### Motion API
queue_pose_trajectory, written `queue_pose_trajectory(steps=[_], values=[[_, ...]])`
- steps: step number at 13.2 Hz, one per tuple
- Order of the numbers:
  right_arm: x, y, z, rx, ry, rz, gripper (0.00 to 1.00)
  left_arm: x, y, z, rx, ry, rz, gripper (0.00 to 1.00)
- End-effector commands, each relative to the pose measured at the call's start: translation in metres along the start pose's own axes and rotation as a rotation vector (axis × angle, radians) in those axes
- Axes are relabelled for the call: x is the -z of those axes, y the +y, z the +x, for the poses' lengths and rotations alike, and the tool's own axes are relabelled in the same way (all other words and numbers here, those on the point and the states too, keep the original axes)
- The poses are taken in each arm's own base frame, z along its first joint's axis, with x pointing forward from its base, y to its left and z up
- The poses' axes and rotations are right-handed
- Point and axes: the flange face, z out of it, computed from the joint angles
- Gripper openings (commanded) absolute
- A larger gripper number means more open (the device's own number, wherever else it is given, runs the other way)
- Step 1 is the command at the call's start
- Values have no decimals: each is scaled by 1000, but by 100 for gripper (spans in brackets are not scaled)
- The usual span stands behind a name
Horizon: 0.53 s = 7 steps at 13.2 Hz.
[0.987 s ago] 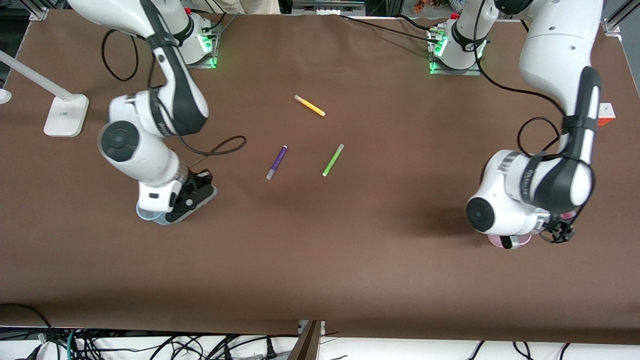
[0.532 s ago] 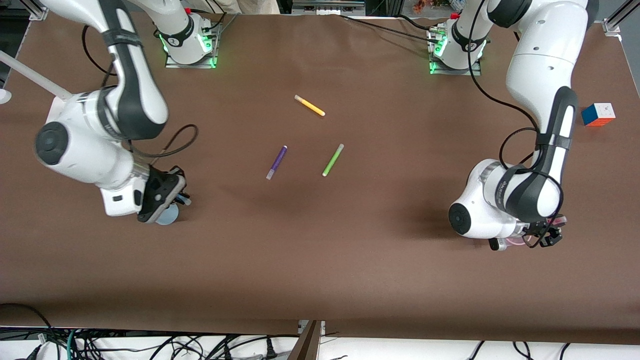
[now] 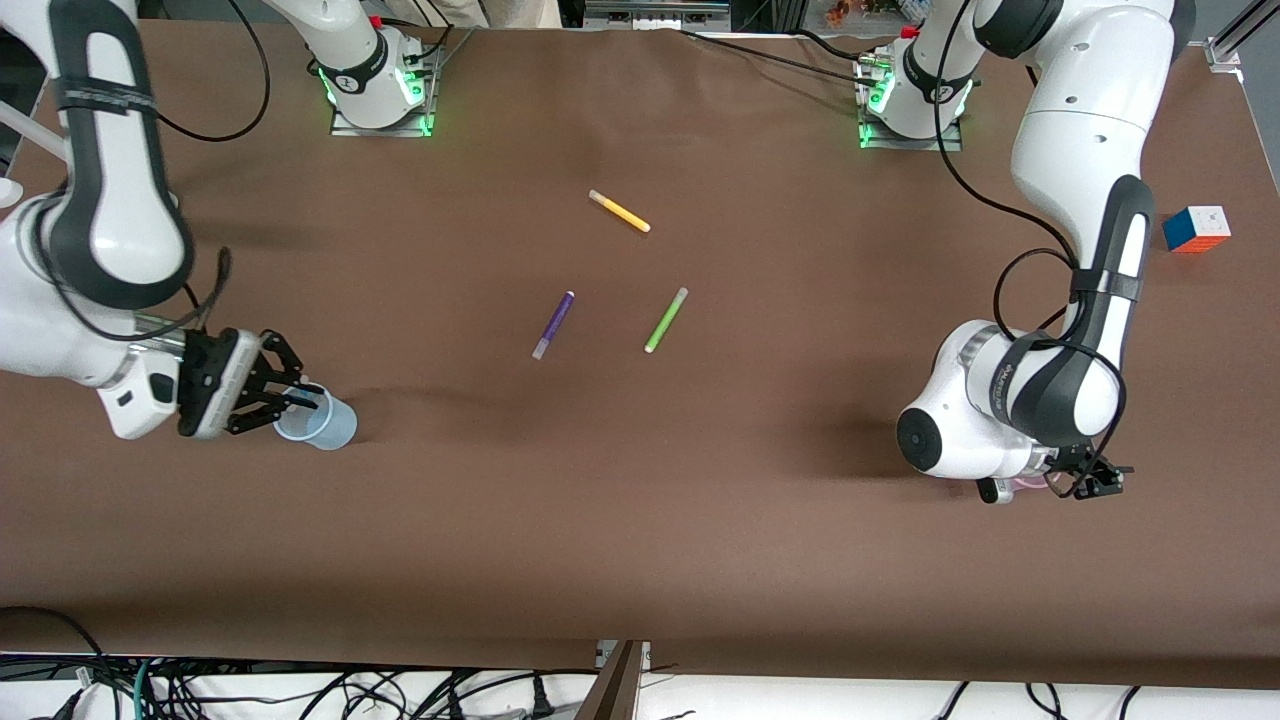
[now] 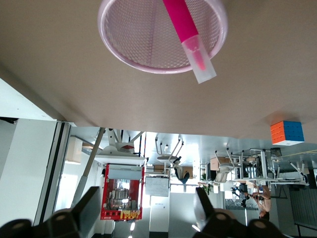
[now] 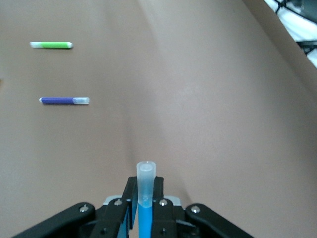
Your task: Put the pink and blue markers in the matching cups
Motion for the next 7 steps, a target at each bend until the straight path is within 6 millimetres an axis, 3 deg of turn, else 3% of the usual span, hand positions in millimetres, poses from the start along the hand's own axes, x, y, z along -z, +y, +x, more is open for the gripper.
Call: queue_pose_trajectory(steps=[1, 4, 7], values=[[-4, 7, -25, 88, 101, 26, 1, 26, -7, -38, 42, 167, -73, 100], [-19, 19, -52, 153, 190, 34, 1, 52, -16, -66, 137, 419, -175, 100], [-28, 23, -62, 183, 244, 39, 1, 70, -16, -87, 259, 547, -245, 100]])
